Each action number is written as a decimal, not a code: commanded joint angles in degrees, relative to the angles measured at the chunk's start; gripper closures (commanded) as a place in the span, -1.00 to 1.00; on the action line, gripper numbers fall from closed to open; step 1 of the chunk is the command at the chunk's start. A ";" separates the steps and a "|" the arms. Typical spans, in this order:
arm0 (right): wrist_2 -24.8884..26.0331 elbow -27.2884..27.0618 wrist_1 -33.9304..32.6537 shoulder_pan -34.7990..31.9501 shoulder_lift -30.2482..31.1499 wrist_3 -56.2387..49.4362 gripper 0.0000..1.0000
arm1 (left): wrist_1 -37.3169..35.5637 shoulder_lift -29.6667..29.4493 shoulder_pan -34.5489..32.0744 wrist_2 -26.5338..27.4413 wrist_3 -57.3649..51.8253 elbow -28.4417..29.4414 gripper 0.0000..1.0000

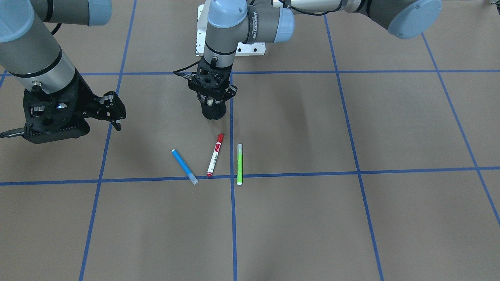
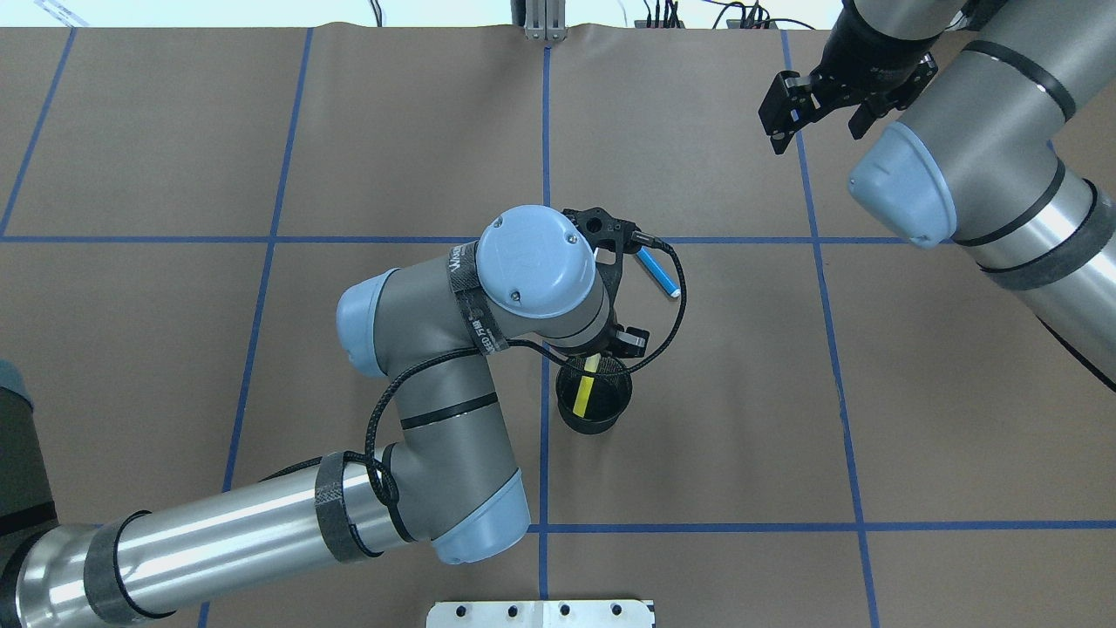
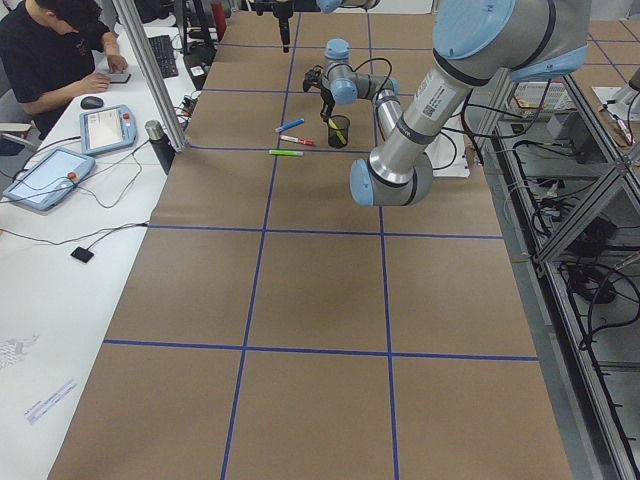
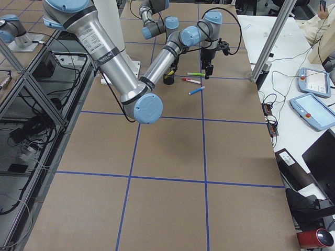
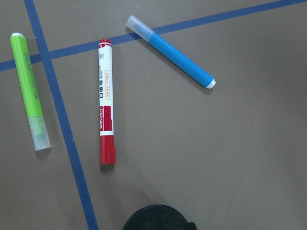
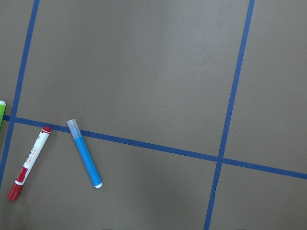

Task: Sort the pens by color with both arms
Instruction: 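Lift the yellow highlighter out of the cup with the left gripper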

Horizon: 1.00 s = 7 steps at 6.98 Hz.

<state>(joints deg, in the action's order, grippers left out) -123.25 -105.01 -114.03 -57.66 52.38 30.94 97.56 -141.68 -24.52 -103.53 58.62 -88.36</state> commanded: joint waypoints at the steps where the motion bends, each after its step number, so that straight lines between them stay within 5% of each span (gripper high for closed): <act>1: -0.05 0.07 0.03 0.00 0.00 0.00 -0.80 | 0.00 0.01 -0.17 0.00 -0.09 -0.41 0.53; 7: -0.06 -0.02 -0.05 0.00 0.00 0.00 -0.80 | -9.22 -0.87 -4.04 -0.70 -2.55 -9.45 0.59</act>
<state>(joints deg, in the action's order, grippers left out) -123.31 -105.03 -114.06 -57.66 52.35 30.94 89.72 -142.18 -27.66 -104.05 56.20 -96.41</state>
